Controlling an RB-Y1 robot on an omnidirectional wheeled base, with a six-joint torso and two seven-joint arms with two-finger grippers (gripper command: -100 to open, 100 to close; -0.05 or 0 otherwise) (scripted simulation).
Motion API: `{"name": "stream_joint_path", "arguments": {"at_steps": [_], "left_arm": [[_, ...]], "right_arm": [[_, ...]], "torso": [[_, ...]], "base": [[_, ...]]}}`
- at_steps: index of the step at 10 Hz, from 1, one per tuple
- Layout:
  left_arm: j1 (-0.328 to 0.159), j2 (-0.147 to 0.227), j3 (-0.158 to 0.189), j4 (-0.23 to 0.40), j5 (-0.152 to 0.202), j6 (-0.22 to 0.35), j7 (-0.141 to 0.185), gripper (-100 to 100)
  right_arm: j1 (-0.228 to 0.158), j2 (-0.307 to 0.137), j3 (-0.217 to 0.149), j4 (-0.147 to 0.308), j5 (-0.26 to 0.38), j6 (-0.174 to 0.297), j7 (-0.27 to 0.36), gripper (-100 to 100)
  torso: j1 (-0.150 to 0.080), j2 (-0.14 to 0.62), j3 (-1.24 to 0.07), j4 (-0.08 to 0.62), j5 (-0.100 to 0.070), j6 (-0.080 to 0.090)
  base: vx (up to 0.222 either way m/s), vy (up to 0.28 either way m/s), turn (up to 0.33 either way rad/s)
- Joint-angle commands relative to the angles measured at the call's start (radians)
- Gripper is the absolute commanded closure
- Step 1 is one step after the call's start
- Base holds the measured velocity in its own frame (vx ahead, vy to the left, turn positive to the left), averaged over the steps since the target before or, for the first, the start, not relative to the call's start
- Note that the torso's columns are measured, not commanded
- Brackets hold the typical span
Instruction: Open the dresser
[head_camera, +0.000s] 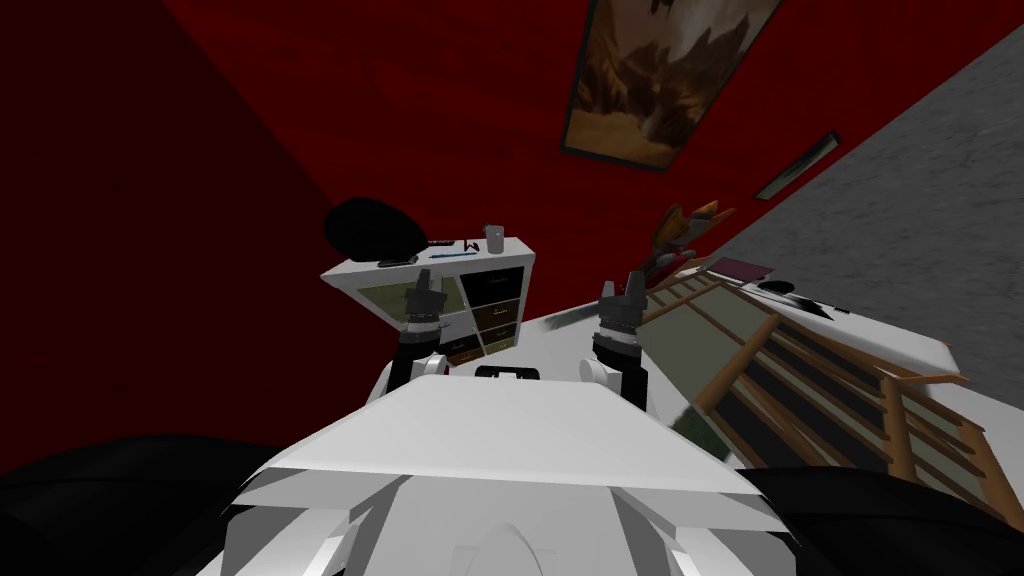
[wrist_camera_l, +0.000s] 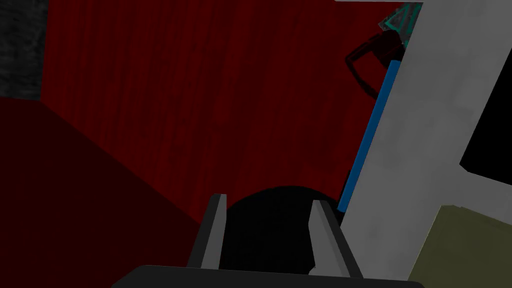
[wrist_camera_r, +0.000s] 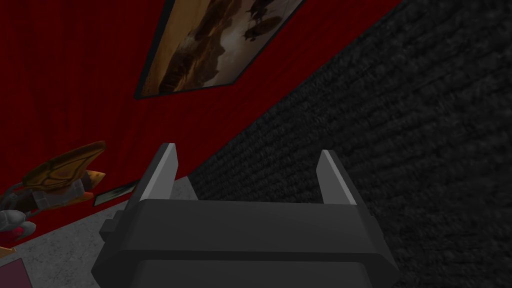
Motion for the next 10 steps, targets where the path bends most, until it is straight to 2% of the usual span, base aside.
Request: {"name": "stream_joint_path", "arguments": {"at_steps": [1,2,3,5,10], "left_arm": [[0.000,0.000,0.000,0.000,0.000,0.000,0.000,0],[0.000,0.000,0.000,0.000,0.000,0.000,0.000,0],[-0.005,0.037,0.002,0.020,0.000,-0.002,-0.003,-100],[-0.017,0.074,0.008,0.065,0.000,-0.006,-0.010,-100],[-0.043,0.104,0.021,0.170,0.000,-0.015,-0.025,-100]], "right_arm": [[0.000,0.000,0.000,0.000,0.000,0.000,0.000,0],[0.000,0.000,0.000,0.000,0.000,0.000,0.000,0],[0.000,0.000,0.000,0.000,0.000,0.000,0.000,0],[0.000,0.000,0.000,0.000,0.000,0.000,0.000,0],[0.000,0.000,0.000,0.000,0.000,0.000,0.000,0]], "torso": [[0.000,0.074,-0.148,0.074,0.000,0.000],[0.000,0.148,-0.295,0.148,0.000,0.000],[0.000,0.221,-0.443,0.221,0.000,0.000],[-0.001,0.264,-0.532,0.264,0.000,0.000],[0.001,0.268,-0.537,0.268,0.000,0.000]], "base": [[0.000,0.000,0.000],[0.000,0.000,0.000],[0.010,-0.017,0.015],[0.009,-0.046,0.019],[0.016,-0.064,0.021]]}}
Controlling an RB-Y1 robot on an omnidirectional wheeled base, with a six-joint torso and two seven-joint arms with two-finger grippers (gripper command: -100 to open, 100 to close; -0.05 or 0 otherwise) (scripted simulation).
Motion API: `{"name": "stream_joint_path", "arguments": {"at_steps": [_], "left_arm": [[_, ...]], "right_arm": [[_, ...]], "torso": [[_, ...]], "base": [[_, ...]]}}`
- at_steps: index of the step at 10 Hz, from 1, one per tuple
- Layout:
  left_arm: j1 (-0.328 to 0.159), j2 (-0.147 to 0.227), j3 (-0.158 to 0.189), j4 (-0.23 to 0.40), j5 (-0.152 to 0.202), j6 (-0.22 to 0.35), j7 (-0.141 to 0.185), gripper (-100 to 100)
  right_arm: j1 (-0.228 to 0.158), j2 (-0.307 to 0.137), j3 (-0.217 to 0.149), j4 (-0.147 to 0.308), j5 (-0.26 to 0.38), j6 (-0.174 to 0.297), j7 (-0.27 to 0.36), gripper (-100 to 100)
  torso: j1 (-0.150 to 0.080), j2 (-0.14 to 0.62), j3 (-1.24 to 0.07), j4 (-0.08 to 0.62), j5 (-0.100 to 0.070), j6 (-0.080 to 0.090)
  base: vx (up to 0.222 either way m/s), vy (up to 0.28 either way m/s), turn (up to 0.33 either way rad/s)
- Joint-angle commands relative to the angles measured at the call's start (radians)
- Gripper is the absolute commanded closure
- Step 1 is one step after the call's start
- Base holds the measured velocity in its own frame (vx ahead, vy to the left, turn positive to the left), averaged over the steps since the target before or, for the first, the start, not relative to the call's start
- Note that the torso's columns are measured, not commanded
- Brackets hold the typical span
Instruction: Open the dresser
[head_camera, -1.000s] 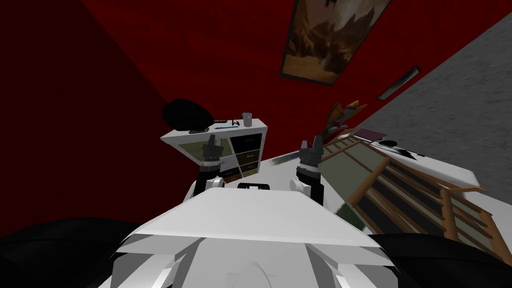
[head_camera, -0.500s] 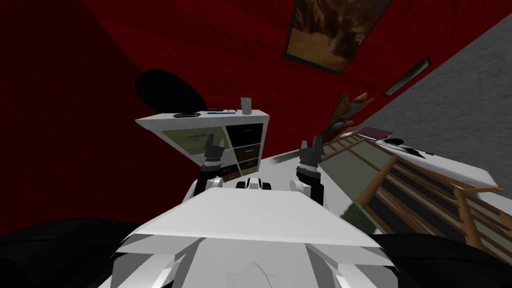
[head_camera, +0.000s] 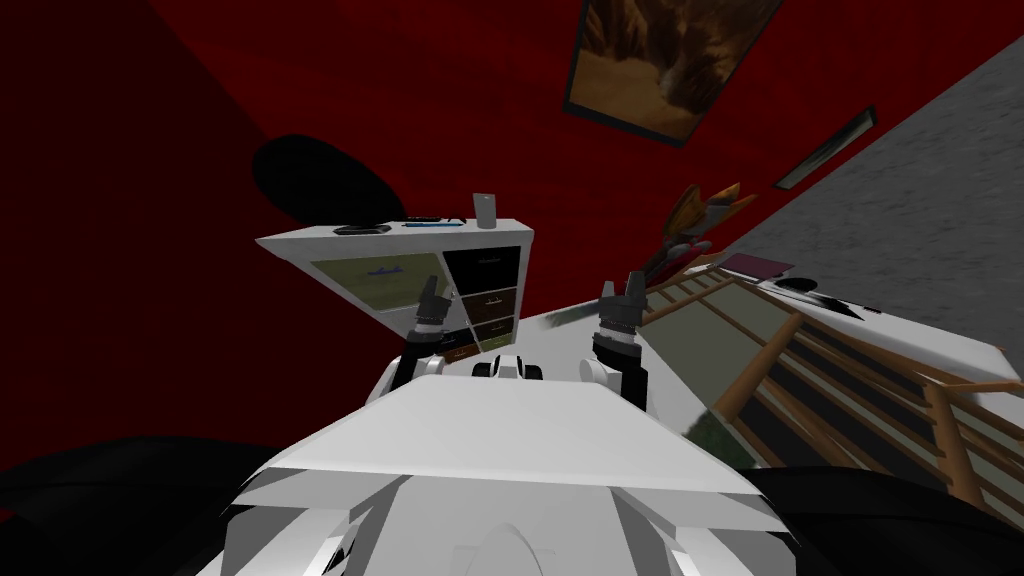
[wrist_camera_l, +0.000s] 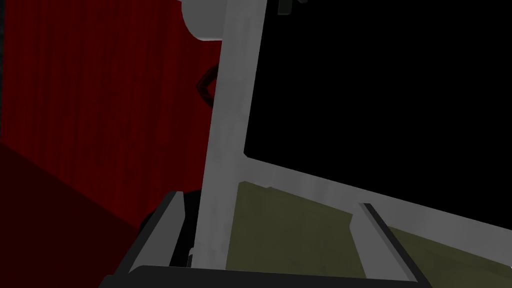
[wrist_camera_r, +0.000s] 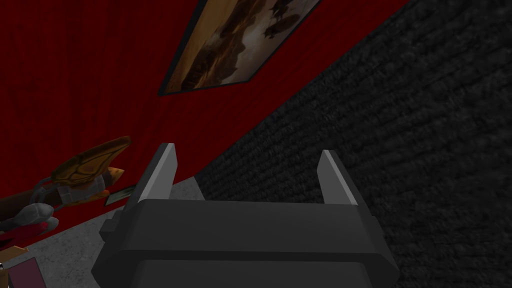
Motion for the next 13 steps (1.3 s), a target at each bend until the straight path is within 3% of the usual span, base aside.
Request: {"name": "stream_joint_path", "arguments": {"at_steps": [1,8,13], "left_arm": [[-0.016,0.005,0.005,0.058,-0.001,-0.003,-0.010,-100],[-0.052,-0.004,0.023,0.199,-0.001,-0.016,-0.031,-100],[-0.078,0.012,0.036,0.303,0.000,-0.026,-0.047,-100]], "right_arm": [[0.000,0.000,0.000,0.000,0.000,0.000,0.000,0],[0.000,0.000,0.000,0.000,0.000,0.000,0.000,0],[0.000,0.000,0.000,0.000,0.000,0.000,0.000,0]], "torso": [[-0.001,0.000,0.000,0.000,0.000,0.000],[-0.001,-0.001,0.000,0.000,0.000,0.000],[-0.001,0.000,0.000,0.000,0.000,0.000]], "base": [[0.012,-0.055,0.023],[0.015,-0.056,0.020],[0.011,-0.060,0.020]]}}
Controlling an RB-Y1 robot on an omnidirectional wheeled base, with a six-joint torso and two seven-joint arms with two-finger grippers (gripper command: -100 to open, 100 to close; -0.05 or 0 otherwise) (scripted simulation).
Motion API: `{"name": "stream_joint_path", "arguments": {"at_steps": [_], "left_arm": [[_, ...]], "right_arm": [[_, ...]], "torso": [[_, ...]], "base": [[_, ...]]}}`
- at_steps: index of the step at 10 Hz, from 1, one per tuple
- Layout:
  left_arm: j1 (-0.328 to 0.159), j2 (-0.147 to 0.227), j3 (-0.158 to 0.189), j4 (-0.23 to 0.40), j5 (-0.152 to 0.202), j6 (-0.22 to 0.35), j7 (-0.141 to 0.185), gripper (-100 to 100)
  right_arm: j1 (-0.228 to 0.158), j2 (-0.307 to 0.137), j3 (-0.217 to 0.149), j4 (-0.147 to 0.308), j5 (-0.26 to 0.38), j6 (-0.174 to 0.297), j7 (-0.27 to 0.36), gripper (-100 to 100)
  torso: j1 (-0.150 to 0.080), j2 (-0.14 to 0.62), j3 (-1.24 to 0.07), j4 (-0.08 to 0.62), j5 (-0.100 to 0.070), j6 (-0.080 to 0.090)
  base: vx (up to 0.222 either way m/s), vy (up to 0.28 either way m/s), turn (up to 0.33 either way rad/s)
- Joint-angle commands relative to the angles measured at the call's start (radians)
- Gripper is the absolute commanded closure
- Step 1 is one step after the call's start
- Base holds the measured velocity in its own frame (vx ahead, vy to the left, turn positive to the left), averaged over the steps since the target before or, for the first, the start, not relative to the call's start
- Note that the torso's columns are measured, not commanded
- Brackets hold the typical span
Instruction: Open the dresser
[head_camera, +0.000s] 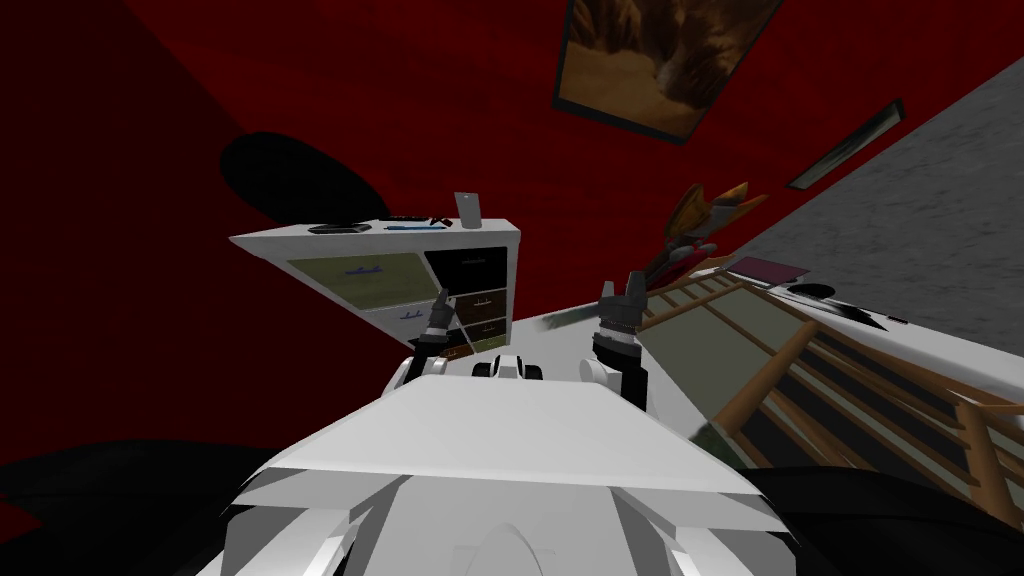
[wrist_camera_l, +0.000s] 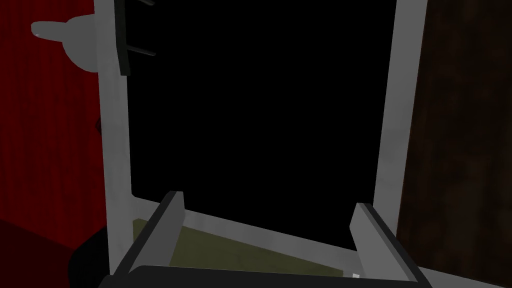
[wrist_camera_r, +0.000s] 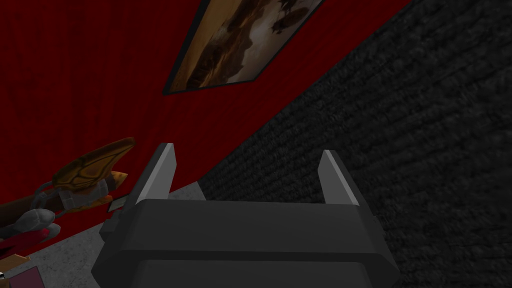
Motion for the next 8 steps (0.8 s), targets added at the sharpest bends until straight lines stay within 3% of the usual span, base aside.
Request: {"name": "stream_joint_path", "arguments": {"at_steps": [1,8], "left_arm": [[-0.013,0.006,0.006,0.051,0.000,-0.007,-0.008,-100],[-0.051,0.010,0.024,0.201,0.000,-0.021,-0.031,-100]], "right_arm": [[0.000,0.000,0.000,0.000,0.000,0.000,0.000,0],[0.000,0.000,0.000,0.000,0.000,0.000,0.000,0]], "torso": [[0.001,0.000,0.000,0.000,0.000,0.000],[0.000,0.000,0.000,0.000,0.000,0.000]], "base": [[0.012,-0.039,0.019],[0.011,-0.058,0.021]]}}
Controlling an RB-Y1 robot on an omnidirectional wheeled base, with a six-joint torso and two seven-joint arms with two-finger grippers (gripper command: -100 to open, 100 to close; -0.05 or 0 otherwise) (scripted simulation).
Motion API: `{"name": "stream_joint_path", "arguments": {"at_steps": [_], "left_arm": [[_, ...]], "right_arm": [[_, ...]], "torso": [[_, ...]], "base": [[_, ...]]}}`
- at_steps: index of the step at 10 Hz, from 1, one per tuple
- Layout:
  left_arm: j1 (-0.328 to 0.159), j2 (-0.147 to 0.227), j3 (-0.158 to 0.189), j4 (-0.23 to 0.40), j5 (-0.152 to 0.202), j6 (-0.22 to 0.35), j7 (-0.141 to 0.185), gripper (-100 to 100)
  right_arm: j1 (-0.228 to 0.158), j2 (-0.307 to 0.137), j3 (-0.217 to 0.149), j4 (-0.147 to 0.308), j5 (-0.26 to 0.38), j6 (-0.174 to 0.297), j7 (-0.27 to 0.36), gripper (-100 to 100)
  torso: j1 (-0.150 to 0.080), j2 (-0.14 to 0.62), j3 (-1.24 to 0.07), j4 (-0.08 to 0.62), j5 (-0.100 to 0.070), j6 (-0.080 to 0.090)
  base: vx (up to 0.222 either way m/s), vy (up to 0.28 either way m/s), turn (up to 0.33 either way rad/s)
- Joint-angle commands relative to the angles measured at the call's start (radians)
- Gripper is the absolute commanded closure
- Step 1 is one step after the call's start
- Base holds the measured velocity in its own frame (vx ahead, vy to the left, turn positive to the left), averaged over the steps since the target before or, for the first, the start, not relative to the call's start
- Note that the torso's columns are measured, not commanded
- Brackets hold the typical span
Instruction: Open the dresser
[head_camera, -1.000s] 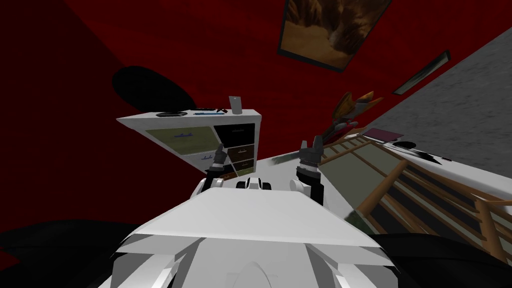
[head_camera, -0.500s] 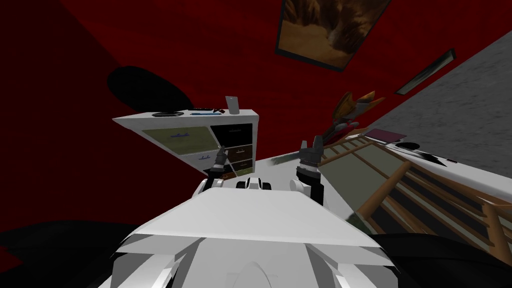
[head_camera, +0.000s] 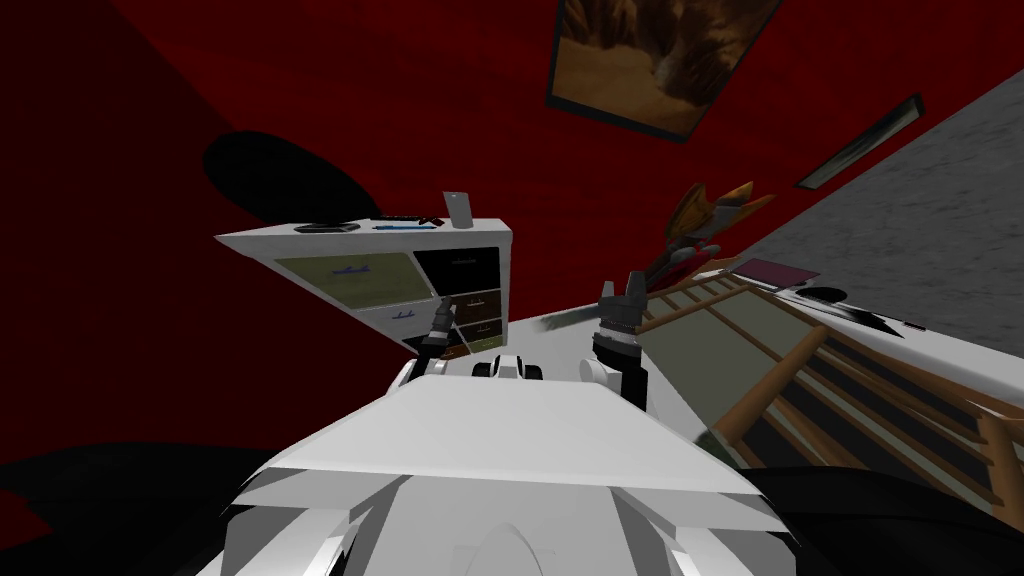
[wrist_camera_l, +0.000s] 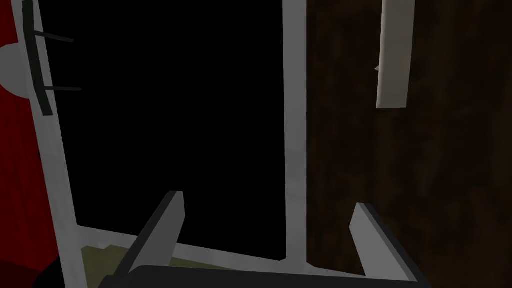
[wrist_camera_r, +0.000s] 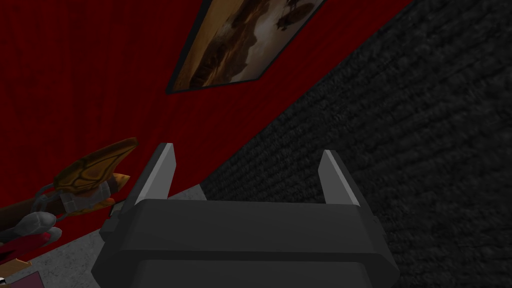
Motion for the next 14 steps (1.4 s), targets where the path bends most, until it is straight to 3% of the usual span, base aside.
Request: {"name": "stream_joint_path", "arguments": {"at_steps": [1,5,11,14], "left_arm": [[-0.019,-0.007,0.008,0.064,0.000,-0.004,-0.010,-100],[-0.042,-0.046,0.019,0.151,0.000,-0.012,-0.023,-100],[-0.060,-0.189,0.028,0.222,0.000,-0.019,-0.034,-100],[-0.060,-0.179,0.029,0.178,-0.001,0.022,-0.032,-100]], "right_arm": [[0.000,0.000,0.000,0.000,0.000,0.000,0.000,0],[0.000,0.000,0.000,0.000,0.000,0.000,0.000,0],[0.000,0.000,0.000,0.000,0.000,0.000,0.000,0],[0.000,0.000,0.000,0.000,0.000,0.000,0.000,0]], "torso": [[0.000,0.000,0.000,0.000,0.000,0.000],[0.000,0.000,0.000,0.000,0.000,0.000],[0.001,0.000,0.000,0.000,0.000,0.000],[0.001,-0.002,-0.001,0.000,0.000,0.000]], "base": [[0.010,-0.063,0.026],[0.016,-0.065,0.022],[0.005,-0.038,0.013],[0.050,0.003,-0.014]]}}
